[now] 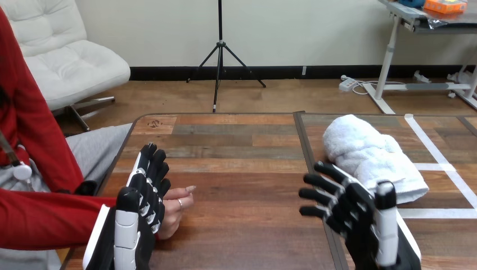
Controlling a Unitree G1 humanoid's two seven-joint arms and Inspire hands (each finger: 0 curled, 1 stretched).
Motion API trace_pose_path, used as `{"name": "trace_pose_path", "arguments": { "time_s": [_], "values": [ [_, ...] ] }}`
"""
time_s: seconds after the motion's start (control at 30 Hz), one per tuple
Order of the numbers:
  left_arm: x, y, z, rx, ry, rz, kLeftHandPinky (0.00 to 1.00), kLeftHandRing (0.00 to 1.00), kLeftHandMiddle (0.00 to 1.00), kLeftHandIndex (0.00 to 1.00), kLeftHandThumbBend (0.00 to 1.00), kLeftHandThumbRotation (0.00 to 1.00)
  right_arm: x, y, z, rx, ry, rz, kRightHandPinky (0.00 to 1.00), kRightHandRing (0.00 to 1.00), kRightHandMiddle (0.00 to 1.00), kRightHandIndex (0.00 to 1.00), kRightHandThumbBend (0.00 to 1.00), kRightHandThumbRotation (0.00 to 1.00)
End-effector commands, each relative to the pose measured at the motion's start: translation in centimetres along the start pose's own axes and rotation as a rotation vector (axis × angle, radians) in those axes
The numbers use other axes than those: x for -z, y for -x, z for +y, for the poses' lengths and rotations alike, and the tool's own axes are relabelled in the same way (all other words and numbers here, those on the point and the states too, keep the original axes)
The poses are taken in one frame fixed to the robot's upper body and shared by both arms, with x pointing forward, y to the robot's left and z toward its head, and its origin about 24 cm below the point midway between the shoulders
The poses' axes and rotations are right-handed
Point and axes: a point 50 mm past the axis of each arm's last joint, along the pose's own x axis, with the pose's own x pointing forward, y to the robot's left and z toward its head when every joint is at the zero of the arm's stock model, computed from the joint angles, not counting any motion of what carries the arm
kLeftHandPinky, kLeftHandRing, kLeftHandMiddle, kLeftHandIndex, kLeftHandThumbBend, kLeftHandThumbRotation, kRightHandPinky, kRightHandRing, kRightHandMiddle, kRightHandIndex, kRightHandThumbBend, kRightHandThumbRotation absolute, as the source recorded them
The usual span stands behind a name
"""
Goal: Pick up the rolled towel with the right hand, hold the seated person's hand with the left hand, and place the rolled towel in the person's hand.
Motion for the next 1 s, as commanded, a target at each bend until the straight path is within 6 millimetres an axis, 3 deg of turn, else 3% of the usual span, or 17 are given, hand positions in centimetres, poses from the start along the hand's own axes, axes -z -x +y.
{"name": "trace_pose_path", "arguments": {
  "time_s": [0.0, 0.6, 0.97],
  "values": [
    [-1.4, -1.6, -0.5, 0.019, 0.001, -0.111, 1.0, 1.0, 1.0, 1.0, 0.89, 1.0, -2.3, -3.3, -0.7, -0.066, 0.103, -0.094, 0.73, 0.79, 0.81, 0.82, 0.9, 1.0],
    [-1.4, -1.8, -0.6, 0.014, 0.004, -0.127, 1.0, 1.0, 1.0, 1.0, 0.87, 1.0, -5.7, -8.3, -3.4, -0.04, 0.208, -0.147, 0.9, 0.9, 0.89, 0.89, 1.0, 0.97],
    [-1.2, -1.9, -0.5, 0.01, 0.024, -0.15, 1.0, 1.0, 1.0, 1.0, 0.85, 1.0, -8.1, -11.0, -4.9, -0.002, 0.322, -0.172, 0.91, 0.89, 0.89, 0.88, 0.98, 0.96]
  ]
}}
